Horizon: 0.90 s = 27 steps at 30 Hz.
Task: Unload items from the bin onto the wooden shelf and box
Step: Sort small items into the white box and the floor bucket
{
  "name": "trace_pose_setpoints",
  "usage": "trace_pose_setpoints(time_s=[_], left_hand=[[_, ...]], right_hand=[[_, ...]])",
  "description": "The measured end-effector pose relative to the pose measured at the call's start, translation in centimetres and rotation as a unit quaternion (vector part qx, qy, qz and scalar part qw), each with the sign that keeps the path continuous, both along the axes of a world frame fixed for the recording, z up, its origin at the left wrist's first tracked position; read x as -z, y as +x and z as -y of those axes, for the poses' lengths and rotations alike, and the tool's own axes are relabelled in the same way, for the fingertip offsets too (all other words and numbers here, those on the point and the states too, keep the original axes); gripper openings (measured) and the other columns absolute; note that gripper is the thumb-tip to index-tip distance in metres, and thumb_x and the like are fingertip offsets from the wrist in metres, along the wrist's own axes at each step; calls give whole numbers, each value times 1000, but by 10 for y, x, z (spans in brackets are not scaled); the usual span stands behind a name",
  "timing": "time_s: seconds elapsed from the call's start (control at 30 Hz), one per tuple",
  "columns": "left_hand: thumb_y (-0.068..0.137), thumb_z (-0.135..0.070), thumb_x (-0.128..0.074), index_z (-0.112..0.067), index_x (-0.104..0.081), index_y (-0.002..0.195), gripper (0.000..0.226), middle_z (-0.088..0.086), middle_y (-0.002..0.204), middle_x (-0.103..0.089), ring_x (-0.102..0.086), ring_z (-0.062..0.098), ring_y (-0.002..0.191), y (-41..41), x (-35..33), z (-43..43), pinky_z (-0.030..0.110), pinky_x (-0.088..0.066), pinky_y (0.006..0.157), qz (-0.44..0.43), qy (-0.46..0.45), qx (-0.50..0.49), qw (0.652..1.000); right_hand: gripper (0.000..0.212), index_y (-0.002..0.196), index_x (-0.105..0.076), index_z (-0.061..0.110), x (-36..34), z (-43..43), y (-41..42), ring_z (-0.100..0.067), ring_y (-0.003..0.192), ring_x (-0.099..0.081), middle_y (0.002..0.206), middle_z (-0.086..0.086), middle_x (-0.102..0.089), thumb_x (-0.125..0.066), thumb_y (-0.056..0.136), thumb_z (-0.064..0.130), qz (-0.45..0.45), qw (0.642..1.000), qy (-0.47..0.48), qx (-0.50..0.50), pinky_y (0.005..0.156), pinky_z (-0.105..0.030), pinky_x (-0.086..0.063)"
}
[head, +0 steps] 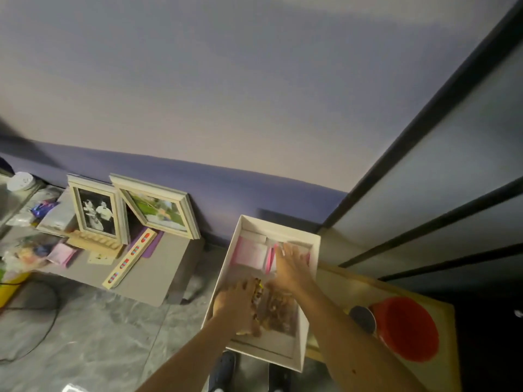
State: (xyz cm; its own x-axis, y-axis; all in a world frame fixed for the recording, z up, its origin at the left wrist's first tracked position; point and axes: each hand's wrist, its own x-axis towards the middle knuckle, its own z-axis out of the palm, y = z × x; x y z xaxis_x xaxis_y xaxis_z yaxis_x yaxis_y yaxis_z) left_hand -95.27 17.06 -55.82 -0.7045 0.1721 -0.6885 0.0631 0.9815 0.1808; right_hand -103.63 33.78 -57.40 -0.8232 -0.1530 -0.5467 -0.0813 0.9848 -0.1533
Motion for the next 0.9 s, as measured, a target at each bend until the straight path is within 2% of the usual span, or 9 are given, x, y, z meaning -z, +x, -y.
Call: trace_pose_setpoints(time_s=[0.07,0.13,0.23,0.4,0.57,0.67,0.73,0.83,0.9], left_hand=[[77,-67,-80,-26,-12,166,119,7,160,-37,-46,33,141,4,9,1,48,-43,118,-8,-28,32,999],[84,-55,-77,-26,-7,166,112,8,159,-36,-47,33,140,5,13,2,47,-44,115,-27,-31,46,998],[86,-45,-77,-31,-10,166,106,6,153,-45,-57,31,133,-1,12,3,46,-51,106,-35,-20,39,998],[89,-48,-73,-36,-26,161,87,-2,139,-64,-70,27,118,-4,0,10,41,-58,95,-83,22,-12,996],[90,-46,-69,-44,-15,164,92,2,136,-67,-69,32,117,-6,-28,13,43,-57,94,-95,35,-71,992],[80,-45,-74,-43,-23,163,97,-1,132,-70,-70,31,114,-7,-60,15,42,-57,94,-126,53,-111,984],[78,-49,-74,-44,-24,162,98,2,128,-72,-71,32,110,-9,-81,20,41,-58,92,-149,64,-126,979],[77,-57,-74,-45,-26,162,98,5,123,-75,-72,33,107,-9,-111,28,41,-59,90,-178,87,-148,969],[76,-61,-75,-44,-31,162,97,2,122,-76,-72,32,106,-9,-130,32,39,-58,88,-200,105,-156,962]], right_hand=[[109,166,-20,20,11,-5,1,-38,156,-23,171,-14,-22,-87,83,43,-20,999,33,-29,121,-56,-30],[99,161,-30,24,16,-10,0,-36,145,-37,162,-13,-35,-87,81,29,-52,996,51,-43,110,-52,-41],[77,156,-40,25,13,-13,-4,-35,134,-50,148,-12,-51,-73,89,8,-85,994,42,-47,101,-47,-46],[59,144,-52,21,-1,-13,-4,-33,122,-59,133,-12,-61,-77,91,26,-86,994,34,-58,98,-44,-49],[72,153,-45,24,-28,-15,9,-32,126,-56,142,-9,-54,-74,89,38,-85,996,-7,-39,103,-43,-44],[80,158,-40,27,-58,-17,11,-30,129,-56,147,-6,-52,-71,89,54,-103,993,-54,-3,103,-41,-47],[80,159,-40,27,-84,-21,12,-28,130,-56,148,-5,-53,-69,90,57,-116,988,-95,22,102,-39,-50],[77,156,-45,24,-120,-30,16,-27,126,-60,151,-5,-53,-73,90,52,-131,980,-146,45,94,-36,-56],[74,152,-51,25,-140,-36,21,-26,112,-69,148,-5,-54,-78,88,49,-145,971,-176,71,78,-33,-62]])
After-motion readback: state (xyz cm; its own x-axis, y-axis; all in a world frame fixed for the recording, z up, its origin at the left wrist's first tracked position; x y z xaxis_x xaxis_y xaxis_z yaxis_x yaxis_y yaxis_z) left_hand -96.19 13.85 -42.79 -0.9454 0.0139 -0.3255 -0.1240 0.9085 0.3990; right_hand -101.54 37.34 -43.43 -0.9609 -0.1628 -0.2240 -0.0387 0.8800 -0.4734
